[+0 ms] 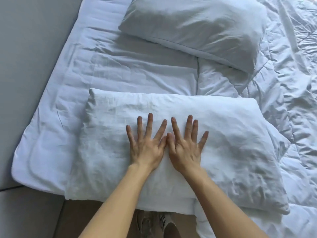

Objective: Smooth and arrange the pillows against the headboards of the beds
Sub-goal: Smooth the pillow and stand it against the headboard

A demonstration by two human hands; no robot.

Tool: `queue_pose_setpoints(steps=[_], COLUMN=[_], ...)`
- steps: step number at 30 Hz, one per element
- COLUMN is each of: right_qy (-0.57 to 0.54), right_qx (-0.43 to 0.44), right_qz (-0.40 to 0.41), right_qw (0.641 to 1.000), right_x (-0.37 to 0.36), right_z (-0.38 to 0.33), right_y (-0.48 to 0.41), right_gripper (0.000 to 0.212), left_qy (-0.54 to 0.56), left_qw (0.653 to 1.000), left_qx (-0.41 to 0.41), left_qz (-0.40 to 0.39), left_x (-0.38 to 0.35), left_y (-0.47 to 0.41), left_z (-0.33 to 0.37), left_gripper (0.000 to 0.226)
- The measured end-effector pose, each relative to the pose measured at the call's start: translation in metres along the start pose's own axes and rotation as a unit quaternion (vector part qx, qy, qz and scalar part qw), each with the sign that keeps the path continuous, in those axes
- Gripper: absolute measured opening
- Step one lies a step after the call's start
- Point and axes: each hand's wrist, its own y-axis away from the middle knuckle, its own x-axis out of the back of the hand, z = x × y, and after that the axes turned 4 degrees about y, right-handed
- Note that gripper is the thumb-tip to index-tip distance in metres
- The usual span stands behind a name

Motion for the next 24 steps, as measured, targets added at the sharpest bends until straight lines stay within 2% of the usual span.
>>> queue_pose_setpoints(steps=[3, 6, 10, 13, 15, 17, 18, 20, 22, 24], right_qy=[0.075, 0.085, 0.070, -0.011, -0.089, -0.095, -0.050, 0.057, 0.097, 0.117], right_qx=[0.001, 0.005, 0.008, 0.029, 0.066, 0.107, 0.122, 0.138, 0.089, 0.010], right_qz=[-0.028, -0.046, -0.054, 0.033, 0.062, 0.007, -0.042, -0.115, -0.142, -0.164], right_qw=[0.997, 0.995, 0.996, 0.999, 0.992, 0.990, 0.990, 0.982, 0.981, 0.979], right_x=[-0.048, -0.093, -0.084, -0.052, -0.033, -0.020, -0.016, -0.015, -0.014, -0.006], right_z=[0.019, 0.023, 0.015, 0.007, -0.020, -0.044, -0.045, -0.014, 0.051, 0.121], right_y=[-0.024, -0.034, -0.046, -0.053, -0.083, -0.121, -0.140, -0.170, -0.187, -0.196], right_gripper=[0.062, 0.065, 0.065, 0.060, 0.055, 0.057, 0.062, 0.069, 0.074, 0.080], left_qy=[-0.035, -0.050, -0.045, -0.039, -0.043, -0.093, -0.122, -0.113, -0.098, -0.113], left_qw=[0.999, 0.998, 0.999, 0.998, 0.998, 0.995, 0.990, 0.988, 0.991, 0.983], left_qx=[0.009, -0.006, 0.005, -0.012, -0.015, -0.036, -0.048, -0.054, 0.002, 0.097], left_qz=[0.001, 0.024, 0.018, 0.043, 0.042, -0.013, -0.051, -0.088, -0.094, -0.105], left_x=[-0.049, -0.095, -0.081, -0.055, -0.039, -0.026, -0.021, -0.016, -0.010, 0.004], left_y=[-0.023, -0.030, -0.042, -0.040, -0.070, -0.112, -0.133, -0.160, -0.164, -0.160], left_z=[-0.019, -0.031, -0.026, -0.019, -0.013, -0.009, -0.013, -0.042, -0.089, -0.142], left_gripper=[0.058, 0.060, 0.060, 0.060, 0.064, 0.071, 0.071, 0.065, 0.066, 0.067])
